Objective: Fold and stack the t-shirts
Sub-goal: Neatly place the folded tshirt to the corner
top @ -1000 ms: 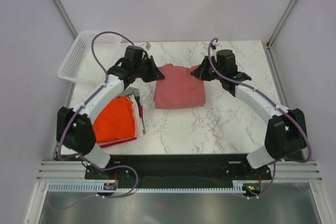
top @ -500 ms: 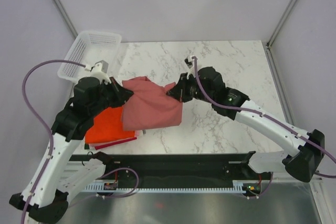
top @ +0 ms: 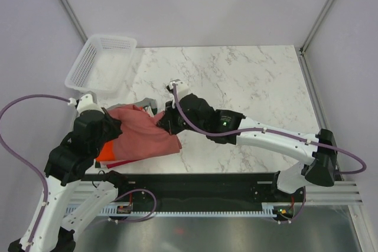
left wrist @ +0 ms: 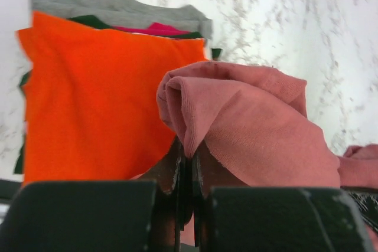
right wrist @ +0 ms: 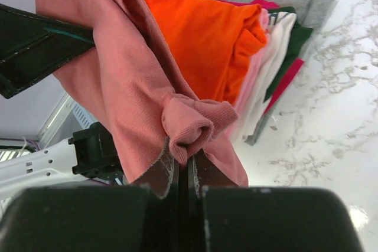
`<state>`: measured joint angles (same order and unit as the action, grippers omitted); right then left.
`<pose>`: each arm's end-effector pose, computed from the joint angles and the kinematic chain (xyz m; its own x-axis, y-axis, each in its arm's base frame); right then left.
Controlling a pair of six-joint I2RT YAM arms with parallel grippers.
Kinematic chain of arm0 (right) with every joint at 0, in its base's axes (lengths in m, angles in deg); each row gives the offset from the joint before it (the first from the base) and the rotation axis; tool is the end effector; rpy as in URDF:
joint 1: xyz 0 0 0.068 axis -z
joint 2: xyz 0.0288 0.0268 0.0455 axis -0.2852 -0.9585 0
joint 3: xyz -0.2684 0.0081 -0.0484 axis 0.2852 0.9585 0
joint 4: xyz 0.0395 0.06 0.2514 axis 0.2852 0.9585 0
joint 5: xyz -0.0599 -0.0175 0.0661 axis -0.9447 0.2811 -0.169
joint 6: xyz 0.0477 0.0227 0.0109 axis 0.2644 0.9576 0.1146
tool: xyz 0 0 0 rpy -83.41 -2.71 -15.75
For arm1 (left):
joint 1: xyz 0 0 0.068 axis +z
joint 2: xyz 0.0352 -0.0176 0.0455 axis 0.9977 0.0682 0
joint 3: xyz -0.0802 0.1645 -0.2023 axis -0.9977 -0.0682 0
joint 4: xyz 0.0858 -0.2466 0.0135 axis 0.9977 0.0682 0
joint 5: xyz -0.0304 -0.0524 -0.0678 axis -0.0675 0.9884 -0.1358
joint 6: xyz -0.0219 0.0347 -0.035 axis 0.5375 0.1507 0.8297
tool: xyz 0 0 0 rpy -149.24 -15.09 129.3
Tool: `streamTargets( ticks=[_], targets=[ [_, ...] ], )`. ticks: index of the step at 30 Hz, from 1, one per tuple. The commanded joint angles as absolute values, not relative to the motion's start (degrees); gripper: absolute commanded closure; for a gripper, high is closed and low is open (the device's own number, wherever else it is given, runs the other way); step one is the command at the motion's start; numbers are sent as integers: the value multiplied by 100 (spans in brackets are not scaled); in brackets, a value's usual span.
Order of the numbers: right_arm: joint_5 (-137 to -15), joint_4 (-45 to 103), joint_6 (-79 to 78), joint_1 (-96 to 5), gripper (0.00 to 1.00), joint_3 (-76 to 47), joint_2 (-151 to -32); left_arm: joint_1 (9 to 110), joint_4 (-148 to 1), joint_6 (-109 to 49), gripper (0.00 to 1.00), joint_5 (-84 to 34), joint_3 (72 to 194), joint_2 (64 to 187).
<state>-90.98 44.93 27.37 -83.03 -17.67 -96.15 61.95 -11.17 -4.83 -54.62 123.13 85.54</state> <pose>0.1442 0.3192 0.3627 -0.6185 -0.0166 -0.7856 -0.6185 0.6270 0.4737 0.0836 -0.0232 0.3722 -0.4623 -0.4072 -0.7877 -0.2219 0.9132 -0.3418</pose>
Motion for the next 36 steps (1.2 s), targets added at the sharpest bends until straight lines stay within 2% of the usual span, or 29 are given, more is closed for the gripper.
streamTargets(
  ticks=[1, 9, 22, 28, 36],
  targets=[
    [-9352, 4420, 2826, -8495, 100, -2236, -9871, 6236, -579, -67, 98, -7072, 12444, 8484],
    [-9229, 4402, 2835, -8662, 100, -2798, -10433, 6227, 74, 356, 98, -7943, 12559, 7817],
    [-8807, 4262, 3028, -8724, 100, -3581, -11349, 6227, 171, 549, 98, -9279, 12321, 7895],
    [-8947, 4200, 3020, -8724, 100, -3704, -11472, 6227, -382, 548, 98, -8799, 12058, 8299],
    [-9070, 4200, 2985, -8724, 100, -3669, -11683, 6385, -726, 663, 98, -8815, 11724, 8677]
  ],
)
